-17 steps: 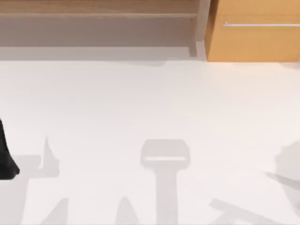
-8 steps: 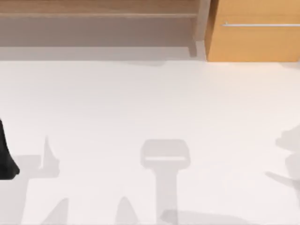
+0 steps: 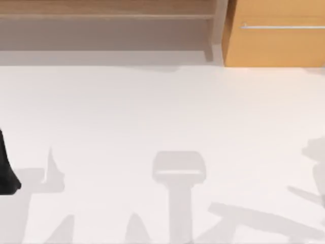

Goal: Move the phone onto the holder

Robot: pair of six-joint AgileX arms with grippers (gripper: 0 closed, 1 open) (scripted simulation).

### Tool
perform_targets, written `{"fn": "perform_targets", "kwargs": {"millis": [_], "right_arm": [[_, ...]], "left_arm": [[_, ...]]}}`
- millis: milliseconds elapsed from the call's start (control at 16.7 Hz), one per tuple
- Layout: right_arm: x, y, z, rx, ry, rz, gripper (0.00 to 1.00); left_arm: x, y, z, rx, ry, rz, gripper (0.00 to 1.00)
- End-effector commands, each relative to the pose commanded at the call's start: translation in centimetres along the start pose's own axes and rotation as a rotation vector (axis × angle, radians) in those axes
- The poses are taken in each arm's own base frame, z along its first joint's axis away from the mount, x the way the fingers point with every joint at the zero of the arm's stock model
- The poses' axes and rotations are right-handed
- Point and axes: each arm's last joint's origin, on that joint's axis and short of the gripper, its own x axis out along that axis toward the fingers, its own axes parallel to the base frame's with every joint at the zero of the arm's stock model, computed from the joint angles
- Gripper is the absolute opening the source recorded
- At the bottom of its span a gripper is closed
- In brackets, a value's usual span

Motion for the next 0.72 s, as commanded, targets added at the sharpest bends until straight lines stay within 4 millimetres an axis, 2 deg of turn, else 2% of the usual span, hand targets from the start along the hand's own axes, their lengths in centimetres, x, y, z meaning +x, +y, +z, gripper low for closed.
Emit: {"fn": "perform_targets", "kwargs": {"millis": [120,240,600,720], "right_arm": [[1.1,0.2,-2.4,-0.040,0.071,-0.001,0.00],[1.8,0.4,-3.5,-0.053,0.102,-0.016,0.00],[2.2,0.4,-3.7,-0.052,0.106,-0.027,0.00],[2.2,0.4,-3.7,-0.052,0.106,-0.027,0.15]], "left_arm": [[0.0,0.0,0.0,0.000,0.000,0.000,1.00],[0.0,0.0,0.0,0.000,0.000,0.000,1.00],[0.0,0.0,0.0,0.000,0.000,0.000,1.00],[0.0,0.0,0.0,0.000,0.000,0.000,1.00]]}}
